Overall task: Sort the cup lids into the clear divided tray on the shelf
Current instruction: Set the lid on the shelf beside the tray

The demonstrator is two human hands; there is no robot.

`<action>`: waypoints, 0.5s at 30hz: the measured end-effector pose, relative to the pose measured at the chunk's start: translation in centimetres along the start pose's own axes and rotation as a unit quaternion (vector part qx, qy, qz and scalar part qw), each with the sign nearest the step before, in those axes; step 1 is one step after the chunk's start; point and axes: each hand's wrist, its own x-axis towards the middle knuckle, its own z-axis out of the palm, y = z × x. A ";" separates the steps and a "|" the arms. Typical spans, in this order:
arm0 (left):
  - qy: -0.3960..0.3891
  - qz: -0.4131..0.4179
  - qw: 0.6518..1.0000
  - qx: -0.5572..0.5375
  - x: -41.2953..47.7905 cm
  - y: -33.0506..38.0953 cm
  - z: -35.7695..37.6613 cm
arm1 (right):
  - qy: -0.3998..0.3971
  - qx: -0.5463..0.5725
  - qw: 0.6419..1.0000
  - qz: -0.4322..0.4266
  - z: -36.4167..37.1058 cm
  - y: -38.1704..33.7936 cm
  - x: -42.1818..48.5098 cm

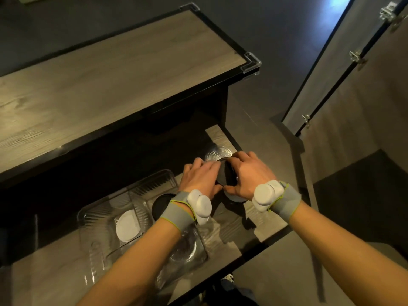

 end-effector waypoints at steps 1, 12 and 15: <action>0.009 -0.005 1.000 0.002 -0.7 -0.6 -0.8 | 0.005 -0.008 1.000 -0.009 -0.6 -1.0 0.2; 0.090 -0.087 0.992 -0.016 -11.3 -9.6 -5.2 | 0.007 -0.011 0.993 -0.121 -2.2 -13.3 1.7; 0.093 -0.120 0.988 -0.009 -13.2 -11.7 -4.9 | -0.030 -0.002 0.991 -0.133 -1.1 -14.8 1.5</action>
